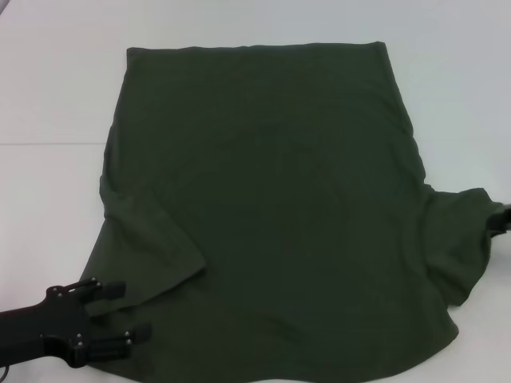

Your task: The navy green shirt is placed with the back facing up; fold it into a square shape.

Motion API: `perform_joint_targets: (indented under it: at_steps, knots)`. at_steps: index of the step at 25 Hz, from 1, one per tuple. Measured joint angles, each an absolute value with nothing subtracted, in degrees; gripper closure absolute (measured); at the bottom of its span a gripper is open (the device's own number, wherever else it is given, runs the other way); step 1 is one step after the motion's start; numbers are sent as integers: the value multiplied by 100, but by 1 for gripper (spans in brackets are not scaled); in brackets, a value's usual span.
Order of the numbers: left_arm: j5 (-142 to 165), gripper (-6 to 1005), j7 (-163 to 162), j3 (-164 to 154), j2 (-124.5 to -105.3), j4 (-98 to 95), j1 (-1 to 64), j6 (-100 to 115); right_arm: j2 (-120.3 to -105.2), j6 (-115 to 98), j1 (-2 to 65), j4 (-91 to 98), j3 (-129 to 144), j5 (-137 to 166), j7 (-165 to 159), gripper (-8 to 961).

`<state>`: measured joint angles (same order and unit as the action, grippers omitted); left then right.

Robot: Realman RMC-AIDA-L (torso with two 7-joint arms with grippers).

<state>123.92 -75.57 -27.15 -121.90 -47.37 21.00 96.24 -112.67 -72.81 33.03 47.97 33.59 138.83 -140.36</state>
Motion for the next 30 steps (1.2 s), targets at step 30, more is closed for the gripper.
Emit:
perform_joint_targets:
  at_steps: [30]
  knots:
    - [12330, 108, -7611, -2664, -12218, -4721, 2108, 9627, -11939, -7098, 4104, 4273, 4446, 13026, -13066, 933]
